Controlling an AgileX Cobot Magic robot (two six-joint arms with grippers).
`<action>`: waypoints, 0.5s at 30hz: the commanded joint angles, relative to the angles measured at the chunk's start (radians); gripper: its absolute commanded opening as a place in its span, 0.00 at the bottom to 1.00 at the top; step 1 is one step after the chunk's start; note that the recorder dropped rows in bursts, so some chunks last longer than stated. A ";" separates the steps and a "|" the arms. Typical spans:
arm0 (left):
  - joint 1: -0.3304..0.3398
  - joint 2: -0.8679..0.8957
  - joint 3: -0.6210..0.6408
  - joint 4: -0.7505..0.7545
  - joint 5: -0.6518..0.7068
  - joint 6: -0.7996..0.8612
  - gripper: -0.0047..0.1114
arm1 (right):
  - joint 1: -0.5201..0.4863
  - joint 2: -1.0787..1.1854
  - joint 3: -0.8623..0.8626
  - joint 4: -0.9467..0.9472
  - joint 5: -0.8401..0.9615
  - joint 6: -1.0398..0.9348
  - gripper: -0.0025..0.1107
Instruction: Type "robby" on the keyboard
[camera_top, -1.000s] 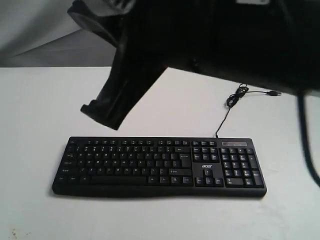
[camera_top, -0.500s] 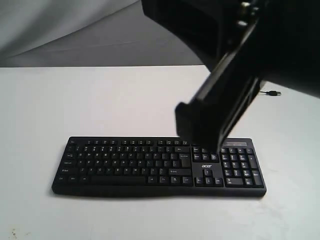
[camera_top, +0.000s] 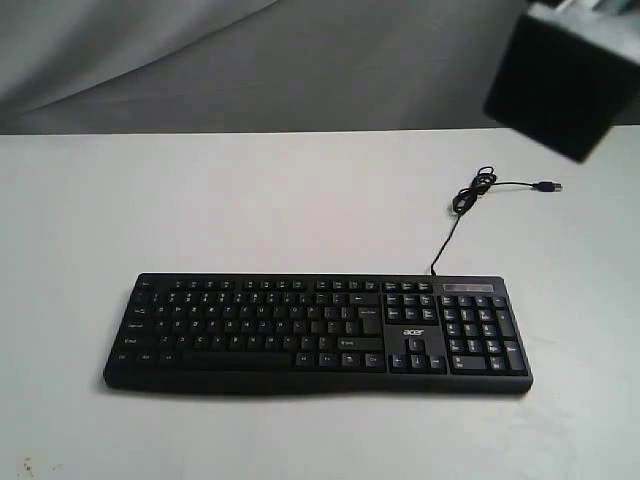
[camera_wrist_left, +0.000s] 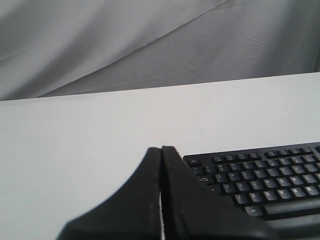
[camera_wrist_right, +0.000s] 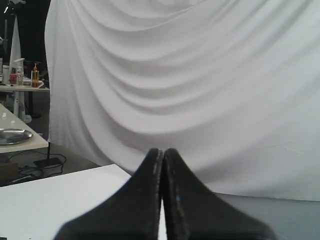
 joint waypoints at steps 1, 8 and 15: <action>-0.006 -0.003 0.004 0.005 -0.005 -0.003 0.04 | 0.002 -0.004 0.018 0.009 -0.026 -0.006 0.02; -0.006 -0.003 0.004 0.005 -0.005 -0.003 0.04 | -0.075 -0.004 0.094 0.100 0.004 0.002 0.02; -0.006 -0.003 0.004 0.005 -0.005 -0.003 0.04 | -0.300 -0.096 0.216 0.266 0.189 0.021 0.02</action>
